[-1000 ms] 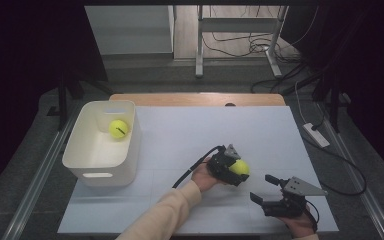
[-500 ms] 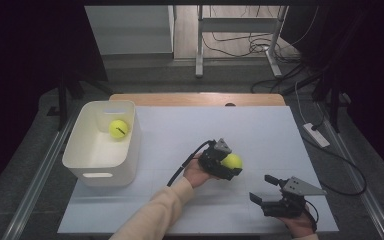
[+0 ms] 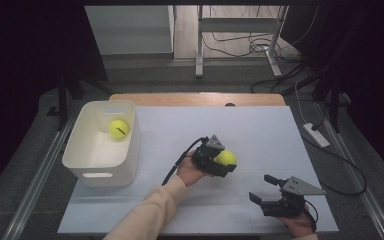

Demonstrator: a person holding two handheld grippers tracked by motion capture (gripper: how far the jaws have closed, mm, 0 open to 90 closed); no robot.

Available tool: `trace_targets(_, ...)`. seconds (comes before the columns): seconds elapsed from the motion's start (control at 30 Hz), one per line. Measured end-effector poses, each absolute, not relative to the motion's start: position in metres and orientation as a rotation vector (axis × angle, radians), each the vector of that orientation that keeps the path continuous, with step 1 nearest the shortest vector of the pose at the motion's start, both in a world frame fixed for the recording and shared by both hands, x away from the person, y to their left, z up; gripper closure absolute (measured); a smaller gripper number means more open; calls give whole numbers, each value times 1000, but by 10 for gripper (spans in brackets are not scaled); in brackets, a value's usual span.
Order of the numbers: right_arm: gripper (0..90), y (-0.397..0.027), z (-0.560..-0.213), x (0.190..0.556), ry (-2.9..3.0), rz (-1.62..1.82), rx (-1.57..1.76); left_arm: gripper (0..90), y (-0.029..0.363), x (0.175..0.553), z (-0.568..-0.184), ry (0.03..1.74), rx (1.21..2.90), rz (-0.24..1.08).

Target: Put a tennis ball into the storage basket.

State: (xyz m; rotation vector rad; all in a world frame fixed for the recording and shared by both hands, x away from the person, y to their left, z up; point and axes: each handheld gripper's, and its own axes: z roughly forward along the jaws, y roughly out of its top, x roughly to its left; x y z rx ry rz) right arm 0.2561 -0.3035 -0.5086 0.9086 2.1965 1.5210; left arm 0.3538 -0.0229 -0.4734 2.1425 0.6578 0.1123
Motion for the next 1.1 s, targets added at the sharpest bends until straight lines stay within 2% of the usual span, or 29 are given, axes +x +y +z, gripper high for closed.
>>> trace_targets(0.57, 109, -303, -509, 256, 2194, 1521, 915, 273, 2, 349, -451, 680, 2065, 92)
trace_targets(1.1, 110, -303, -509, 256, 2197, 1512, 918, 273, 29, 347, -428, 699, 2000, 149)
